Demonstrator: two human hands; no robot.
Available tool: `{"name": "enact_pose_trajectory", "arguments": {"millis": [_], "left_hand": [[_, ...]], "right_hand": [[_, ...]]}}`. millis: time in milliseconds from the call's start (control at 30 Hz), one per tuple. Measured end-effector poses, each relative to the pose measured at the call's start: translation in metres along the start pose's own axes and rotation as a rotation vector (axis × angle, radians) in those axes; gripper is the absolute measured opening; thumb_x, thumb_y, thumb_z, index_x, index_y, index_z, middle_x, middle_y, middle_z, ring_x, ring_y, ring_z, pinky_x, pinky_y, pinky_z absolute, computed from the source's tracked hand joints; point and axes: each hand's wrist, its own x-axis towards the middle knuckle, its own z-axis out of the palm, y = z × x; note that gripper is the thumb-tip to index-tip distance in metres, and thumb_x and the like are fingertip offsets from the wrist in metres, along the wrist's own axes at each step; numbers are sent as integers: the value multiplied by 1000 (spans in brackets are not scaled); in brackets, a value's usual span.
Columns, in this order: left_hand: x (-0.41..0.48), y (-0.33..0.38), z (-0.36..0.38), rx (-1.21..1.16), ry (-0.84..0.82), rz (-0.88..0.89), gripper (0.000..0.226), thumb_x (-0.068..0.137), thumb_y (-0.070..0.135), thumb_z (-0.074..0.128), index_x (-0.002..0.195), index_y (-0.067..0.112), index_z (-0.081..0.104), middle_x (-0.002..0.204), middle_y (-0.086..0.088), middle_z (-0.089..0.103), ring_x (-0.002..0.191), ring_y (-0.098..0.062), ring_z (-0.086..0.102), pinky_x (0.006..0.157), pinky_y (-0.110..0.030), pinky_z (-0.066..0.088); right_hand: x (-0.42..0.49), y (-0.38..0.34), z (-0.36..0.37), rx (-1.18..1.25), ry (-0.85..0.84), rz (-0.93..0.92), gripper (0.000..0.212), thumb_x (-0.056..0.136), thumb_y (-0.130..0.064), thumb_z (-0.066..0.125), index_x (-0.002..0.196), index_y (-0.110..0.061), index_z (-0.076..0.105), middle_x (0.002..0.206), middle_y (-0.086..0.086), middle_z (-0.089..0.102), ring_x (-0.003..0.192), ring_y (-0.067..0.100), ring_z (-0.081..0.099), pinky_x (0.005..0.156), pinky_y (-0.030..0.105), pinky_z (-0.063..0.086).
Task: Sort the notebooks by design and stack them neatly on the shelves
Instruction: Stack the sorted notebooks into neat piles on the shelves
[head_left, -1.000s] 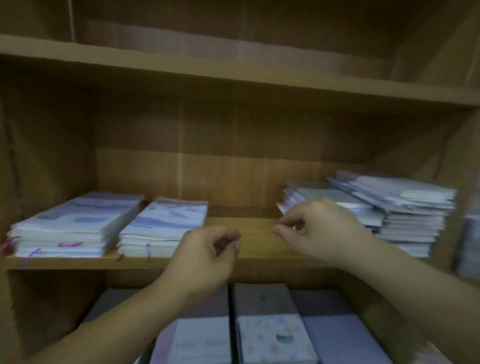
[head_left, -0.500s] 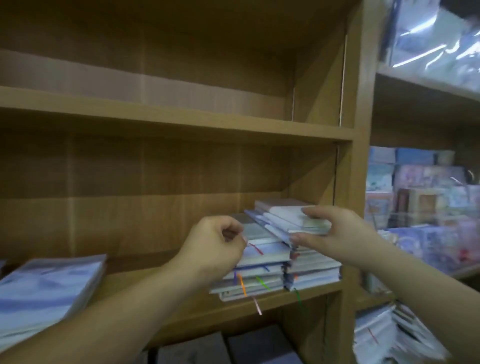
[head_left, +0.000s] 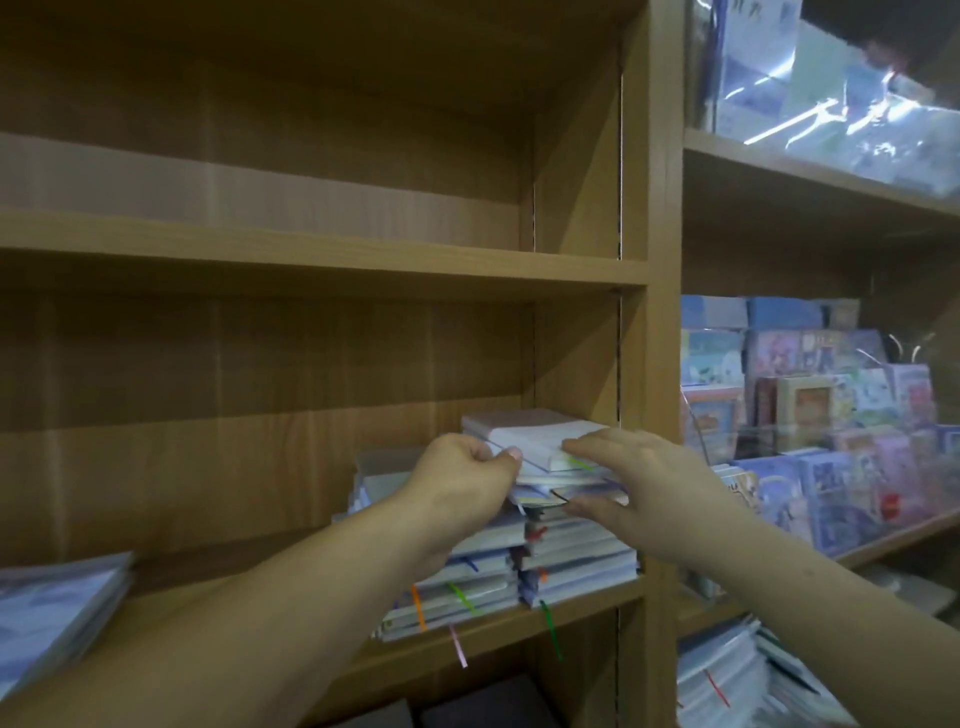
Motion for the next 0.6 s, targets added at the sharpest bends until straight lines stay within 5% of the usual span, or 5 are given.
{"name": "enact_pose_trajectory", "arguments": {"millis": [167, 367, 467, 600], "left_hand": [[8, 13, 8, -233, 85, -69, 31, 98, 30, 67, 107, 1, 67, 76, -7, 67, 37, -6, 54, 36, -14, 36], [15, 29, 13, -377, -60, -229, 34, 92, 28, 75, 112, 0, 70, 86, -15, 69, 59, -18, 58, 45, -24, 49], [13, 34, 18, -518, -110, -263, 23, 96, 7, 67, 117, -3, 62, 105, -25, 73, 75, -29, 73, 54, -38, 62], [9, 32, 27, -550, -41, -218, 24, 89, -12, 61, 111, -4, 61, 95, -30, 74, 80, -42, 75, 64, -55, 63]], "right_hand": [[2, 4, 2, 212, 88, 76, 61, 86, -71, 55, 138, -40, 57, 129, -26, 58, 120, 1, 53, 92, 20, 44], [4, 17, 0, 341, 46, 125, 42, 90, -66, 54, 129, -51, 60, 119, -31, 58, 107, -3, 58, 89, 31, 53], [2, 15, 5, 406, 59, 127, 27, 97, -63, 43, 120, -58, 57, 118, -30, 57, 115, -2, 54, 95, 34, 51], [2, 11, 13, 501, 55, 243, 41, 94, -75, 26, 107, -54, 59, 122, -20, 58, 131, 15, 41, 108, 46, 37]]}}
